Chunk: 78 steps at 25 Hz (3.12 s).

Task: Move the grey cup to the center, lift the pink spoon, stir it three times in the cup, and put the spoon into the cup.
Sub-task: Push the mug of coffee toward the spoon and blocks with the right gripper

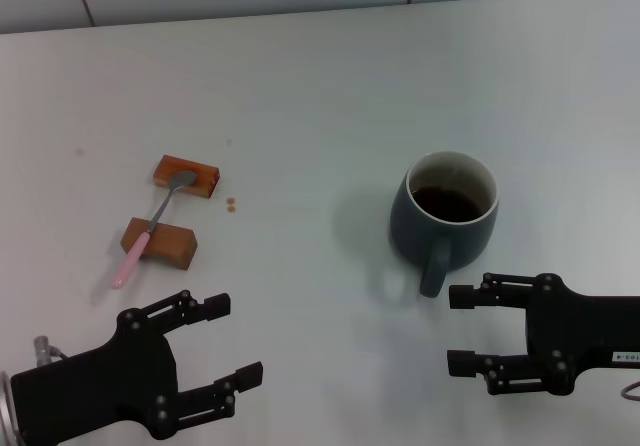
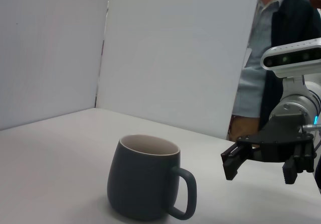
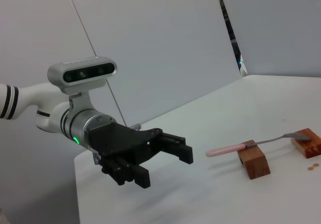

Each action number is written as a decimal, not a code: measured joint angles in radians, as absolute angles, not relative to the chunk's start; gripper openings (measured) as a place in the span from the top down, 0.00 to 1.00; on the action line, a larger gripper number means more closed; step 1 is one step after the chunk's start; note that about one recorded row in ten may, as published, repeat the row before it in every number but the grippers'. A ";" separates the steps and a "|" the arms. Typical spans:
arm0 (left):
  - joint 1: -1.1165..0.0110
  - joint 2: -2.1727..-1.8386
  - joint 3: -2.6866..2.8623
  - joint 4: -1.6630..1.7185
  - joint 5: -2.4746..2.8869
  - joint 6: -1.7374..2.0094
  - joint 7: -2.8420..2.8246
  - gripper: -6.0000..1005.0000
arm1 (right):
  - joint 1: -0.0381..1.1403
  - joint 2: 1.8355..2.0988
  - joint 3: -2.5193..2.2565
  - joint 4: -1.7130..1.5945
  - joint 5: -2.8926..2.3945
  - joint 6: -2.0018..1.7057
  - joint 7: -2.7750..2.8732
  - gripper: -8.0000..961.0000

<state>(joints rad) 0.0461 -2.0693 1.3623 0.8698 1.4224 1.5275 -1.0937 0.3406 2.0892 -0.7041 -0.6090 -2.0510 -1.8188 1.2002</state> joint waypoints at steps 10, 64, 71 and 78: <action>0.046 -2.069 1.361 0.870 1.422 1.527 -1.094 0.22 | 0.342 2.089 -0.713 -0.610 -2.045 -1.822 1.192 0.19; 0.041 -2.069 1.356 0.884 1.427 1.529 -1.089 0.22 | 0.427 2.087 -0.408 0.181 -1.510 -1.292 -0.135 0.99; 0.040 -2.069 1.358 0.884 1.426 1.529 -1.089 0.22 | 0.482 2.087 -0.407 0.224 -1.545 -1.262 -0.136 0.99; 0.039 -2.069 1.359 0.884 1.426 1.529 -1.089 0.22 | 0.519 2.086 -0.406 0.249 -1.554 -1.238 -0.136 0.99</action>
